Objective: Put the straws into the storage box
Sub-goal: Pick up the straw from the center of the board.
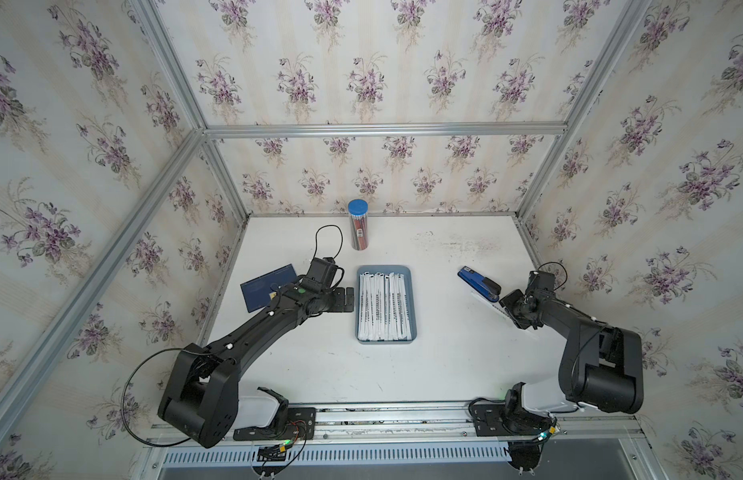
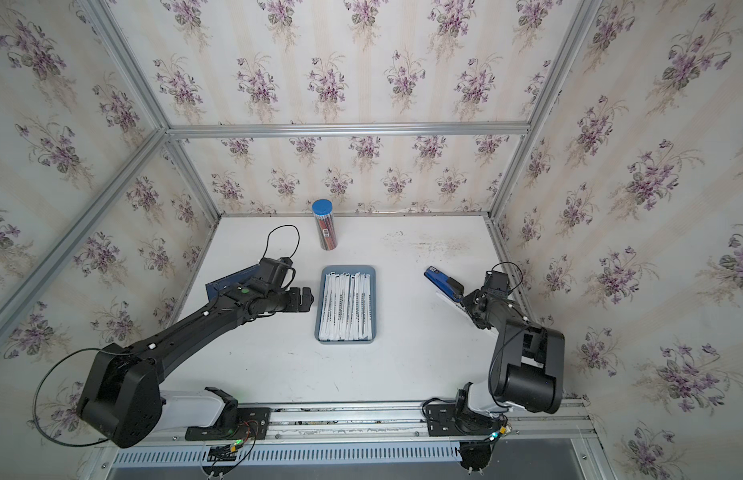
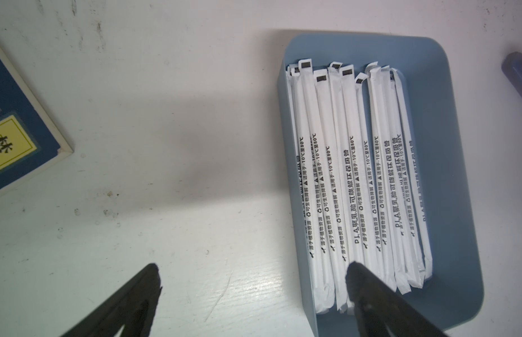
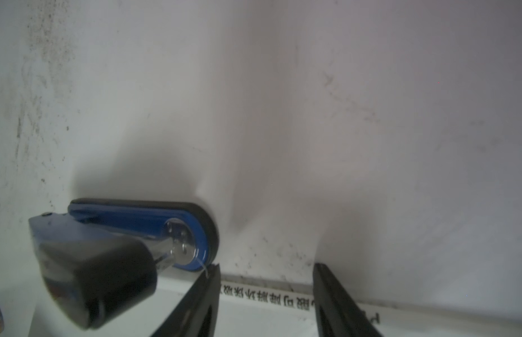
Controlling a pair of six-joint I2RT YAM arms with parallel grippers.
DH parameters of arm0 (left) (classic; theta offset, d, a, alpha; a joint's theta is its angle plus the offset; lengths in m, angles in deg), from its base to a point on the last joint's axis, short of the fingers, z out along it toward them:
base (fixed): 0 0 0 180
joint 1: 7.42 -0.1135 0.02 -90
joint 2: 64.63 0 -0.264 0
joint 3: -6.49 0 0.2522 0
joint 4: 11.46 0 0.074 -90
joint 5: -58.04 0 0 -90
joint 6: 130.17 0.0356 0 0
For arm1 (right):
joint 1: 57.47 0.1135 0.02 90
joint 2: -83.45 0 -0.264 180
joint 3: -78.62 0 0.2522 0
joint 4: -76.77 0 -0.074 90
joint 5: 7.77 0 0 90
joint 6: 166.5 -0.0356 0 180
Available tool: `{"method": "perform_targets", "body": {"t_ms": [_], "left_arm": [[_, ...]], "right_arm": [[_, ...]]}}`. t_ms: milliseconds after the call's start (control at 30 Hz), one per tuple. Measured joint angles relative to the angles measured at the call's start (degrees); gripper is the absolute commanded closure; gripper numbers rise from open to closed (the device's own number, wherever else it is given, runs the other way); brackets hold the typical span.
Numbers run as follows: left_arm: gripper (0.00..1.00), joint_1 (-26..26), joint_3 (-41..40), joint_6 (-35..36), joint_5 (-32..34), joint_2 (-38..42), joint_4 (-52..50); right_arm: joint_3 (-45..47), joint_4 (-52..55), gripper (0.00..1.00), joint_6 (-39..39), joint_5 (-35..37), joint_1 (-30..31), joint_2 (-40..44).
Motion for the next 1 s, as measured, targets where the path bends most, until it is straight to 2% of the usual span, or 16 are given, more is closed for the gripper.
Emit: {"method": "perform_targets", "body": {"t_ms": [233,400,500,667,867,1000], "left_arm": [[0.00,0.0,-0.8,-0.1,0.0,0.0,0.2],[0.00,0.0,-0.8,-0.2,0.0,-0.2,0.2],[0.00,0.0,-0.9,-0.2,0.0,-0.1,0.2],[0.00,0.0,-1.3,-0.2,0.0,0.2,0.2],[0.00,0.0,-1.3,-0.2,0.2,0.2,0.2],[0.00,0.0,-1.2,-0.2,0.2,0.2,0.2]], "right_arm": [[4.1,6.7,0.43,-2.0,-1.3,7.0,8.5],[2.4,10.1,0.46,-3.5,-0.3,14.8,7.1],[0.5,11.2,0.49,-3.3,2.5,18.4,4.3],[-3.0,13.3,0.57,0.1,8.7,23.2,0.1],[-5.3,15.5,0.74,4.3,12.9,25.5,-3.6],[-5.7,15.3,0.82,5.8,14.2,26.5,-4.9]]}}
